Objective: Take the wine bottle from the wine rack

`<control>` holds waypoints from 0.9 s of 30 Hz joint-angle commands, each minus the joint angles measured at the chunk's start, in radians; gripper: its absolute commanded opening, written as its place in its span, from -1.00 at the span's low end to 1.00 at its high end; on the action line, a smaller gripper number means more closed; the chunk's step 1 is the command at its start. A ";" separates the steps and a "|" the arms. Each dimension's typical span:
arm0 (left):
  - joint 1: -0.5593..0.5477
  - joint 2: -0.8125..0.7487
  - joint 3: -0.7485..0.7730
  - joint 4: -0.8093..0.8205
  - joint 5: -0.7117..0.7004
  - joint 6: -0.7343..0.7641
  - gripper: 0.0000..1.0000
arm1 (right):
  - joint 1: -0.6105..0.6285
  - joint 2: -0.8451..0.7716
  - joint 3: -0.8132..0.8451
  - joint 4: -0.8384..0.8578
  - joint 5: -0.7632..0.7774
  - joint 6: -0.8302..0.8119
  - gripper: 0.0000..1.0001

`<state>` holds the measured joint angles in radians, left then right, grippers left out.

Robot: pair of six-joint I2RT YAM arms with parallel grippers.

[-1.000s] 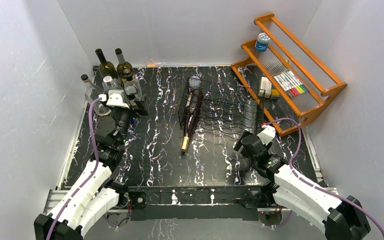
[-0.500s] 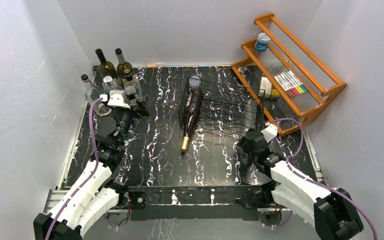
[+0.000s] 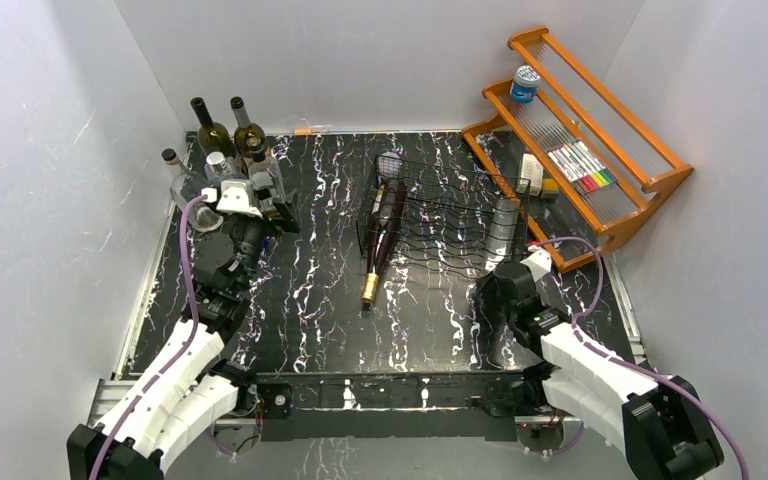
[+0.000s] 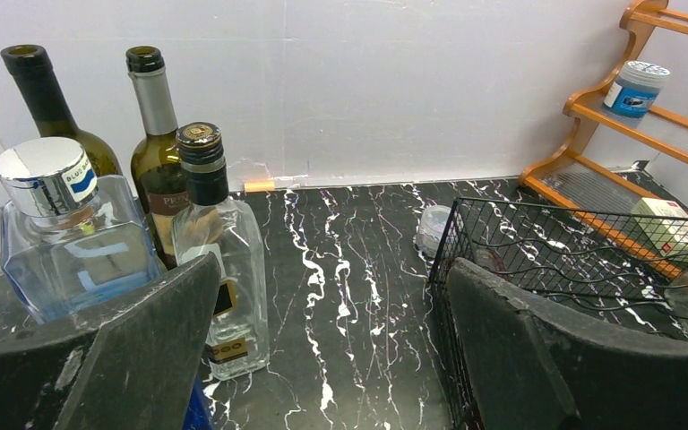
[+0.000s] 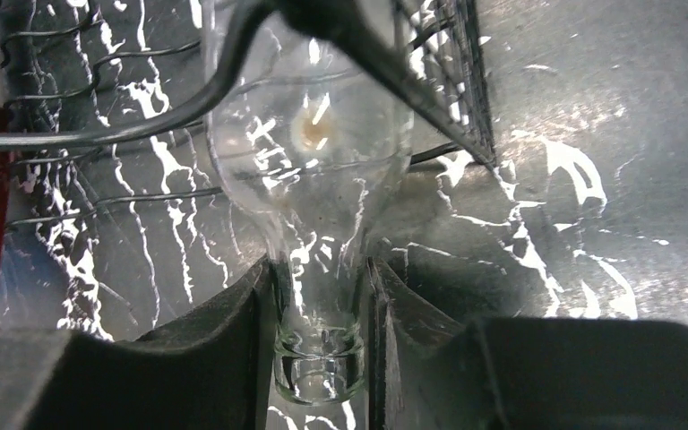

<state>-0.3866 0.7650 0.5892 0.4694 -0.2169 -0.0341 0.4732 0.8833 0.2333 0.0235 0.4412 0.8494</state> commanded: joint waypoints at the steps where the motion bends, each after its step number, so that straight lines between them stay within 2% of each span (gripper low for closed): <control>1: -0.009 -0.001 0.035 0.018 0.001 -0.002 0.97 | -0.013 -0.022 0.027 -0.043 -0.009 -0.021 -0.33; 8: -0.018 0.010 0.038 0.011 0.004 -0.003 0.97 | -0.014 -0.124 0.073 -0.272 -0.079 0.051 -0.43; 20: -0.036 0.028 0.042 0.000 0.007 -0.001 0.97 | -0.014 -0.386 0.086 -0.588 -0.298 0.144 -0.54; 27: -0.045 0.048 0.049 -0.011 0.005 0.006 0.97 | -0.013 -0.391 0.200 -0.751 -0.361 0.168 -0.53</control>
<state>-0.4259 0.8070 0.5907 0.4545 -0.2173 -0.0341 0.4648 0.4843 0.3496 -0.5850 0.1379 0.9680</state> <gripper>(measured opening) 0.983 0.436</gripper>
